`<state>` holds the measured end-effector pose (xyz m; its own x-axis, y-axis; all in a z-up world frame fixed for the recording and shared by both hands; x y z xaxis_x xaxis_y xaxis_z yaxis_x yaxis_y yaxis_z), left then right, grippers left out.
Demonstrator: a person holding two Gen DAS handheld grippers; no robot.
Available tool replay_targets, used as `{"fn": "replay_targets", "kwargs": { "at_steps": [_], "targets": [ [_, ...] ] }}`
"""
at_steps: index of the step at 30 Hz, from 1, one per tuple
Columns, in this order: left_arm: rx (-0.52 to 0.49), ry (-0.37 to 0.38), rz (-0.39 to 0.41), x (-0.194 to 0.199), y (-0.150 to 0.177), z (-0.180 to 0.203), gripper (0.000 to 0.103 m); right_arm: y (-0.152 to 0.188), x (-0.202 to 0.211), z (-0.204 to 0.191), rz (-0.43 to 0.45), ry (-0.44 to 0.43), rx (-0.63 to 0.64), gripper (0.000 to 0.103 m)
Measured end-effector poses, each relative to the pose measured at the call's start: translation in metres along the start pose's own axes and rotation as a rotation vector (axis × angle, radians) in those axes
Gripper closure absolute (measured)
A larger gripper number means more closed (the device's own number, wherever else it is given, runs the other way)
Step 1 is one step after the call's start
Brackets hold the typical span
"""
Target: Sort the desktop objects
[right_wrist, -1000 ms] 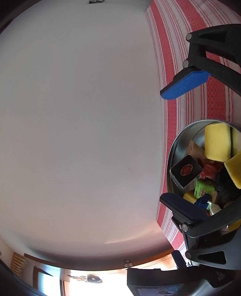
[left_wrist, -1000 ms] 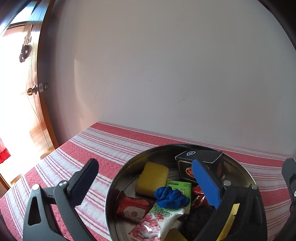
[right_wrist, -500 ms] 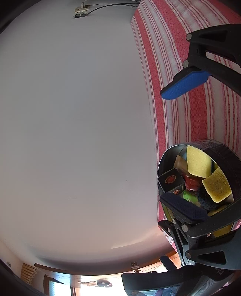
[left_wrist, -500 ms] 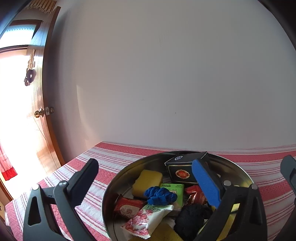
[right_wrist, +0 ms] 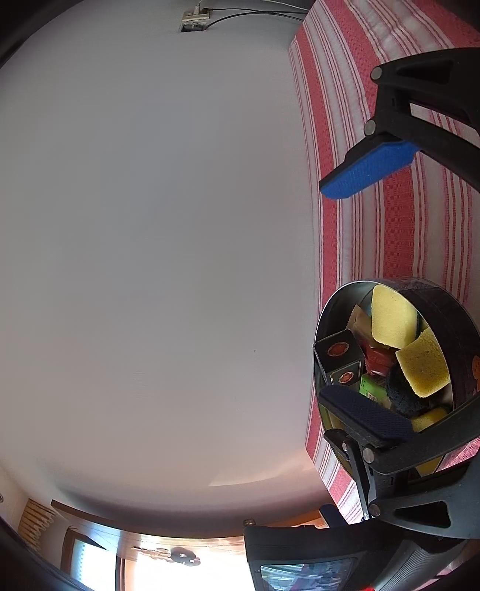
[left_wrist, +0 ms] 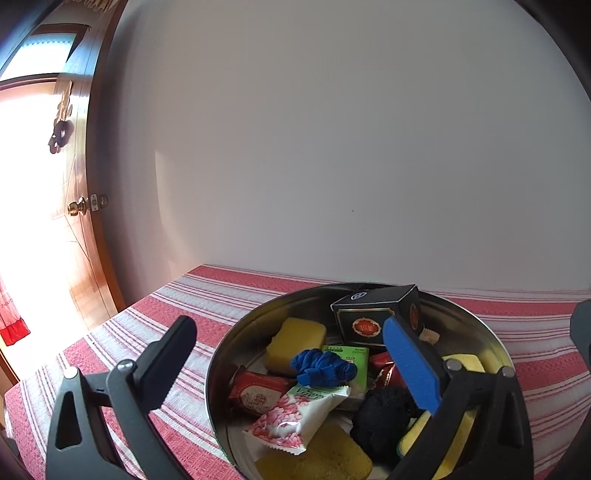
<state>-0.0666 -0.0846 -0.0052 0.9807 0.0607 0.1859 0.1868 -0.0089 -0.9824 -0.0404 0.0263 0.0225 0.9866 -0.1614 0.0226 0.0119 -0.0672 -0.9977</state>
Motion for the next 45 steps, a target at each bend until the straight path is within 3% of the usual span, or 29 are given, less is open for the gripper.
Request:
{"fn": "replay_targets", "kwargs": {
  "at_steps": [12, 30, 45],
  "targets": [
    [-0.016, -0.060, 0.050, 0.010, -0.006, -0.001, 0.000, -0.002, 0.005, -0.002, 0.026, 0.001, 0.024, 0.001],
    [-0.013, -0.025, 0.041, 0.009, -0.006, 0.000, 0.000, -0.002, 0.007, -0.004, 0.034, 0.004, 0.037, 0.001],
    [0.144, 0.058, -0.032, -0.002, -0.001, -0.016, 0.000, -0.003, 0.009, -0.009, 0.043, 0.006, 0.055, 0.001]
  ]
}}
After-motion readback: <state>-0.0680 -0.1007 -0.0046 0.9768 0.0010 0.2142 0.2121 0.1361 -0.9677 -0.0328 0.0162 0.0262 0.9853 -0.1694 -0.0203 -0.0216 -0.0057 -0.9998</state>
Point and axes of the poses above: each gripper's, at about its wrist camera, not at the fingertips, and x roughly against the way its jaws point, z to its right, y to its underside, the point moved 5 cm from there along -x, roughly the way its jaws point, and after that the axes turned 8 degrees about z, right-handed, at the moved point
